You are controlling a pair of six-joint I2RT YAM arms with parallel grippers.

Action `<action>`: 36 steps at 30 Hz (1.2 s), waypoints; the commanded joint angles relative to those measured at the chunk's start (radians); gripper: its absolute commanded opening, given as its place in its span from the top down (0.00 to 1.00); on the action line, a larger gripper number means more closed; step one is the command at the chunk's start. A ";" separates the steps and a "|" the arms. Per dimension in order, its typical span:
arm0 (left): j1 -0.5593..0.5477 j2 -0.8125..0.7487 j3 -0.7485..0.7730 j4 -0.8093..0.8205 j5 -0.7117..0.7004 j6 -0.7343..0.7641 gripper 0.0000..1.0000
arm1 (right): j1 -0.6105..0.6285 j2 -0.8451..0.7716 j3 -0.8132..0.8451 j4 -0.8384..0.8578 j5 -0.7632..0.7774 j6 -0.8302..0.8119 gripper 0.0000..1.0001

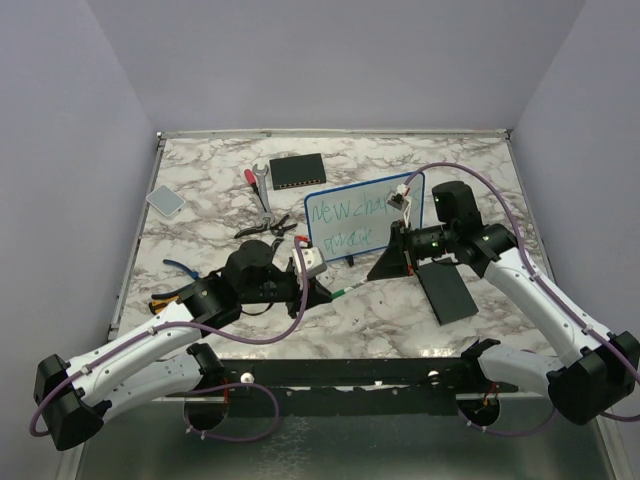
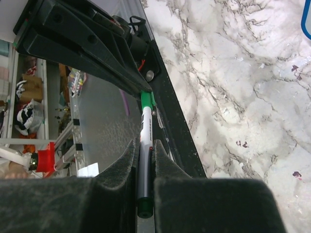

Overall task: Write a sentence on the whiteboard
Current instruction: Close the whiteboard marker at the center of the board.

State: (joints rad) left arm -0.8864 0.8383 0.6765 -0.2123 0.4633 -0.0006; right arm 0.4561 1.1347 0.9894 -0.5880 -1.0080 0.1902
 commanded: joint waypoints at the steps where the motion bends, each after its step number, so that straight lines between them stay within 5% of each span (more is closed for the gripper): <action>1: -0.004 -0.014 -0.001 0.089 0.014 -0.035 1.00 | 0.002 -0.003 -0.024 0.030 -0.070 0.036 0.99; 36: -0.005 -0.024 -0.039 0.359 -0.084 -0.216 1.00 | 0.121 0.011 -0.112 0.151 -0.044 0.112 0.99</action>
State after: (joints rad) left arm -0.8906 0.8150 0.6060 -0.1154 0.4450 -0.1925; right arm 0.5076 1.1313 0.9108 -0.4454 -1.0191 0.2703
